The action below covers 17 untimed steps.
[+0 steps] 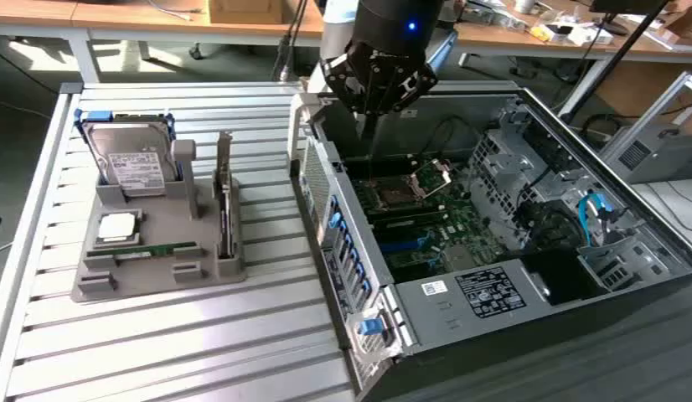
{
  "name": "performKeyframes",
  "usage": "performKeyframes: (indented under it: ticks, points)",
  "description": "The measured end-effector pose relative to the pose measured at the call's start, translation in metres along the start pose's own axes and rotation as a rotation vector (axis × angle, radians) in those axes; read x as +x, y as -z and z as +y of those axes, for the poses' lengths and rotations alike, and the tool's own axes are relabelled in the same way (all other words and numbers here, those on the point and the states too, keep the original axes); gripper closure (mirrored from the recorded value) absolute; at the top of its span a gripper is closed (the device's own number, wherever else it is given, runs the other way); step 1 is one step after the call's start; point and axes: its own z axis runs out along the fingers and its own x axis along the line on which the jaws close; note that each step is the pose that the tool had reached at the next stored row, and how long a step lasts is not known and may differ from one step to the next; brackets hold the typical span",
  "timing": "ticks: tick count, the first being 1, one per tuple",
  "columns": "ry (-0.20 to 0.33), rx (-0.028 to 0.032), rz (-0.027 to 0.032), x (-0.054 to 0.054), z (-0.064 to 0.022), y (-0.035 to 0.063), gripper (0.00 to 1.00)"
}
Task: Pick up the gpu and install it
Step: 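Reach for the gpu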
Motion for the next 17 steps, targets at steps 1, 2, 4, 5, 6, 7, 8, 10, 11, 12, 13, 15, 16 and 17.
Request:
performKeyframes:
  ticks: [1,2,4,5,6,7,8,10,11,12,13,15,16,17]
  points:
    - [0.0,0.0,0.0,0.0,0.0,0.0,0.9]
    - [0.0,0.0,-0.0001,0.0,0.0,0.0,0.9]
    - [0.0,0.0,0.0,0.0001,0.0,0.0,0.9]
    - [0.0,0.0,-0.0001,0.0002,0.0,0.0,0.9]
    - [0.0,0.0,-0.0001,0.0005,0.0,0.0,0.9]
    - [0.0,0.0,-0.0001,0.0012,-0.0001,0.0,0.9]
    - [0.0,-0.0001,-0.0001,0.0019,-0.0001,0.0,0.9]
    - [0.0,0.0,0.0,0.0027,-0.0002,0.0001,0.9]
    - [0.0,0.0,0.0,0.003,-0.0002,0.0001,0.9]
    - [0.0,-0.0001,-0.0001,0.0033,-0.0002,0.0,0.9]
    - [0.0,0.0,0.0,0.0035,-0.0003,0.0001,0.9]
    - [0.0,-0.0001,-0.0001,0.004,-0.0003,0.0001,0.9]
    - [0.0,-0.0001,-0.0001,0.0043,-0.0003,0.0001,0.9]
    - [0.0,0.0,-0.0001,0.0045,-0.0003,0.0001,0.9]
